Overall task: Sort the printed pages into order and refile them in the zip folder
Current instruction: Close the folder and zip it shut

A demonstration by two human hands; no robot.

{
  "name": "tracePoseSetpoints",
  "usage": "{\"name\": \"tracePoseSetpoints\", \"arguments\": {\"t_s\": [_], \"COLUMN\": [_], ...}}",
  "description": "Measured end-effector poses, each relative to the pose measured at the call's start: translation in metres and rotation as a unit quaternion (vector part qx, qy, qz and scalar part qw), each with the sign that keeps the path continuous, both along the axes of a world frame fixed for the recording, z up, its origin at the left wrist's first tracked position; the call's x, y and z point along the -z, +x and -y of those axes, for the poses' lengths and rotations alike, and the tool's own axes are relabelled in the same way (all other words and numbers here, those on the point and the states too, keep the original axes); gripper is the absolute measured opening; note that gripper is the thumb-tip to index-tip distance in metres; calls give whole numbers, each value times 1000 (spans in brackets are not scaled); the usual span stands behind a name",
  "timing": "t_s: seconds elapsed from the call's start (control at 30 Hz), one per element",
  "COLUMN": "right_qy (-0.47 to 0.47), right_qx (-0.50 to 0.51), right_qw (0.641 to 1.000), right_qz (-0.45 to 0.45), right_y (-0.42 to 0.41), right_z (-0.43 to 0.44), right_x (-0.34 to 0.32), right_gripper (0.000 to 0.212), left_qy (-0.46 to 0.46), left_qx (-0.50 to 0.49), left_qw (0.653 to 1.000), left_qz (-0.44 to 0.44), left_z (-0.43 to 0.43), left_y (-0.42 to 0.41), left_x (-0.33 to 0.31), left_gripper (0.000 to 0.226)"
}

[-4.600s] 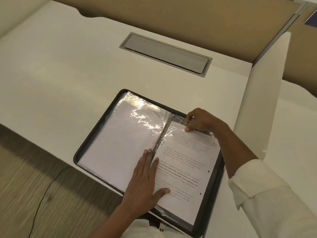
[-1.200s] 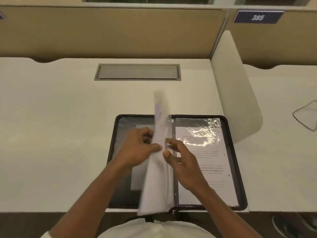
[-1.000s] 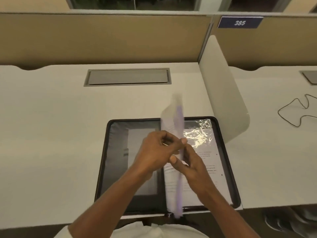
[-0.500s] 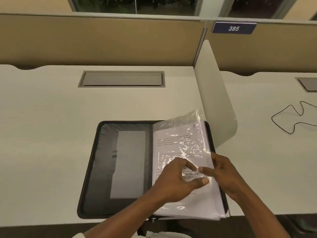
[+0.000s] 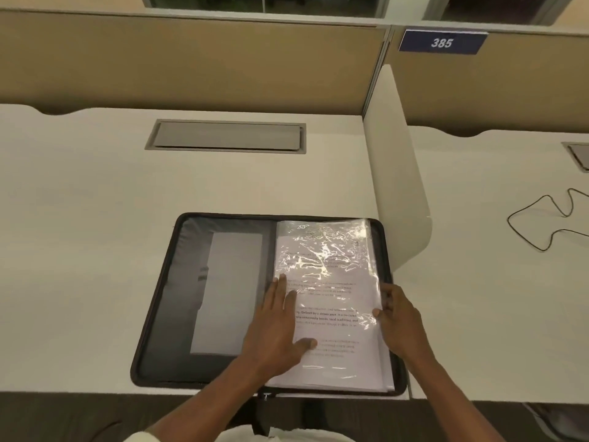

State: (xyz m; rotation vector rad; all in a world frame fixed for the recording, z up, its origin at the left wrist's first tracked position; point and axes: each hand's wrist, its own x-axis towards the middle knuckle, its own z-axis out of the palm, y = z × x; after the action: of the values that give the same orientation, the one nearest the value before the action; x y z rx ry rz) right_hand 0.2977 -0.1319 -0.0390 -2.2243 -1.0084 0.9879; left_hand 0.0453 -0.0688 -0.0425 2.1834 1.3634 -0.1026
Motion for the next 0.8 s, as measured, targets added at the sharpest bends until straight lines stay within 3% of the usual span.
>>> {"name": "tracePoseSetpoints", "arguments": {"t_s": [0.1,0.27,0.47,0.63,0.8], "right_qy": [29,58,49,60,63], "right_qx": [-4,-11,-8,1,12], "right_qw": [998,981,980,980,979], "right_qz": [50,184,191,190,192], "right_y": [4,4,-10,-16,-20], "right_z": [6,13,16,18,16], "right_x": [9,26,31,34,37], "right_gripper": [46,30,68,77,78], "left_qy": [12,23,39,113,117], "left_qx": [15,11,-82,-161,-334], "left_qw": [1000,1000,993,980,926], "left_qz": [-12,1,75,-13,-130], "left_z": [5,3,-12,-35,-62], "left_y": [0,-2,-21,-65,-117], "left_x": [9,14,17,28,28], "left_gripper": [112,108,95,96,99]}}
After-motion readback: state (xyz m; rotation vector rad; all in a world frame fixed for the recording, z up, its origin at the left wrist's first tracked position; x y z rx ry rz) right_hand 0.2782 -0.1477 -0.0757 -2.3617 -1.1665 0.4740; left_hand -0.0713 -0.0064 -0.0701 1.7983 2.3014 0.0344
